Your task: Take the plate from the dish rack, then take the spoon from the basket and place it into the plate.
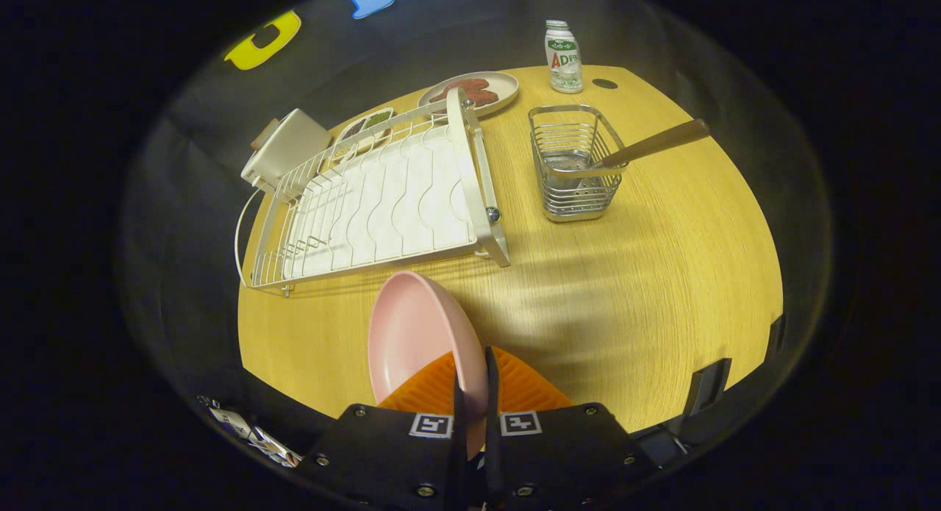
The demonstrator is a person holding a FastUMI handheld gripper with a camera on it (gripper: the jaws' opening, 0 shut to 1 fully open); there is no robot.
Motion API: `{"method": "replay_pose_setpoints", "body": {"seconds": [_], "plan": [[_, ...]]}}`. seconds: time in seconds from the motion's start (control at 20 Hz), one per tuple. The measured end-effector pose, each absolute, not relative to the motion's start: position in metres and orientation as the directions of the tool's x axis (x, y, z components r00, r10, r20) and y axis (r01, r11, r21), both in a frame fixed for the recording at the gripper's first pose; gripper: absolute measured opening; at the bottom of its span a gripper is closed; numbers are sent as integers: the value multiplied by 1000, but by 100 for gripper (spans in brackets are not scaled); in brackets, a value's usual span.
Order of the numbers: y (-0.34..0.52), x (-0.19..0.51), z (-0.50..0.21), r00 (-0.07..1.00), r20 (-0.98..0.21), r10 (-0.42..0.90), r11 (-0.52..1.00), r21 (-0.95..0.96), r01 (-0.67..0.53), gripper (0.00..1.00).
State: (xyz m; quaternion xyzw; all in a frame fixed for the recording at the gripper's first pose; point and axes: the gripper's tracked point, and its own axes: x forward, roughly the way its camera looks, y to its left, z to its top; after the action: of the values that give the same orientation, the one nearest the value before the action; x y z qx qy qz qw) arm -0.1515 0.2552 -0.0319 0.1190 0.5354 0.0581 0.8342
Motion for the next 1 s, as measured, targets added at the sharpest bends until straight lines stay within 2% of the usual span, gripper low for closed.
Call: {"method": "replay_pose_setpoints", "body": {"seconds": [0.35,0.5,0.65,0.8,1.0], "plan": [[263,-149,-60,386,-851,356,917,398,33,14],[250,-149,-73,376,-871,315,937,349,23,15],[252,-145,-65,404,-838,366,920,392,-19,15],[242,-136,-43,491,-796,353,928,366,-73,15],[208,-126,-5,659,-711,246,969,184,-164,18]]}}
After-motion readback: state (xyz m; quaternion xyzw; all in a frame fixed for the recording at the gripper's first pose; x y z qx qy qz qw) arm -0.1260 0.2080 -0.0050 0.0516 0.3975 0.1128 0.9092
